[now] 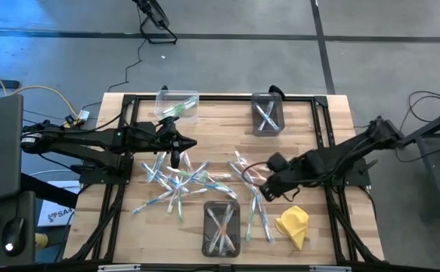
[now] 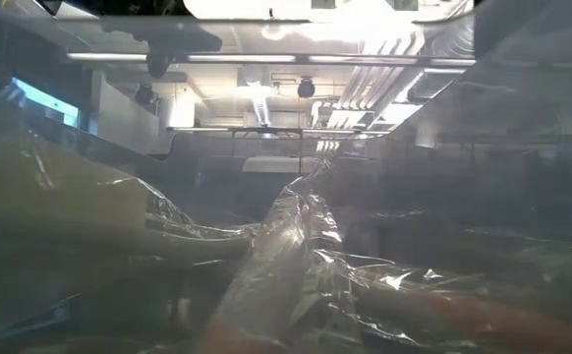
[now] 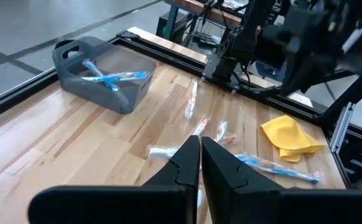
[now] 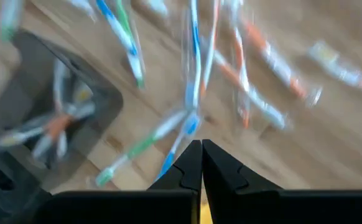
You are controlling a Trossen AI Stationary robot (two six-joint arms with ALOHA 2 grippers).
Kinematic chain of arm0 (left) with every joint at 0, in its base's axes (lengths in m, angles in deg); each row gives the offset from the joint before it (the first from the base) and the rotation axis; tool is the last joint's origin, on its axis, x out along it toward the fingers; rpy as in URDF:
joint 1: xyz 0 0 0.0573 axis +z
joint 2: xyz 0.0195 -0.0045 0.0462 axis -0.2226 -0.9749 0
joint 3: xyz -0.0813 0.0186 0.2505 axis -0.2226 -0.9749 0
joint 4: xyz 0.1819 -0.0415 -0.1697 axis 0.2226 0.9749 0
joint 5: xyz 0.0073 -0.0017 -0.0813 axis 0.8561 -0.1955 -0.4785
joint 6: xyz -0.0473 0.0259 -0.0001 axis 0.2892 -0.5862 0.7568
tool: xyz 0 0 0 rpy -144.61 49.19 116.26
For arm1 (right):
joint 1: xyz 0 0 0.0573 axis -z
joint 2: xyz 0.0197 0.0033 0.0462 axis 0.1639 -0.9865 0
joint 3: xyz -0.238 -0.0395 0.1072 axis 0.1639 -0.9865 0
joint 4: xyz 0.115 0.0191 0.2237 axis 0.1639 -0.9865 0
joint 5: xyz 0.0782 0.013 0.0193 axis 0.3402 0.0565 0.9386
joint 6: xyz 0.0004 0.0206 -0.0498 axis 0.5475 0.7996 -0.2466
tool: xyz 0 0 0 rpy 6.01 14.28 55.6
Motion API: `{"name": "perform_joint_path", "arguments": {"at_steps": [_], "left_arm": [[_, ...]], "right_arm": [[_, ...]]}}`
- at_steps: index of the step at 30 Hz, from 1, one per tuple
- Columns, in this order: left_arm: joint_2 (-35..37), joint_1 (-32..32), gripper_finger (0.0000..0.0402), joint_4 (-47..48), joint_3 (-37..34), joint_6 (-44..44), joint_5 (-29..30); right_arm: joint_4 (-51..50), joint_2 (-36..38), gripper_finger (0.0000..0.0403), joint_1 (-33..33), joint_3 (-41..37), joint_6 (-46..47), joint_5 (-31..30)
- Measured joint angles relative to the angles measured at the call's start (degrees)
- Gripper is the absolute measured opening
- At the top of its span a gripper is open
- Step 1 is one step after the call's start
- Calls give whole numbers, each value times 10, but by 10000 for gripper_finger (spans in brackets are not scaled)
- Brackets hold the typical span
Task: Pick & Place Toothbrushes
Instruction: Put the blue toothbrush into the top black bin
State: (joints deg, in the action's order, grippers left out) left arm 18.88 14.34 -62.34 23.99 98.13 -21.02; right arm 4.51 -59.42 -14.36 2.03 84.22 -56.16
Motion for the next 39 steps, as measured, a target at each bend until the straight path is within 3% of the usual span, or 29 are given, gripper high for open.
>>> {"name": "perform_joint_path", "arguments": {"at_steps": [6, 13, 26, 39], "left_arm": [[0, 0, 12, 0, 0, 0, 0], [0, 0, 12, 10, 0, 0, 0], [0, 0, 12, 44, 0, 0, -3], [0, 0, 12, 76, 0, 1, -4]], "right_arm": [[12, -57, 3, 1, -2, 11, 79], [23, -107, 16, 0, -2, 20, 110], [64, -128, 175, -38, -4, 77, 99], [231, -127, 173, -94, -117, 247, 89]]}}
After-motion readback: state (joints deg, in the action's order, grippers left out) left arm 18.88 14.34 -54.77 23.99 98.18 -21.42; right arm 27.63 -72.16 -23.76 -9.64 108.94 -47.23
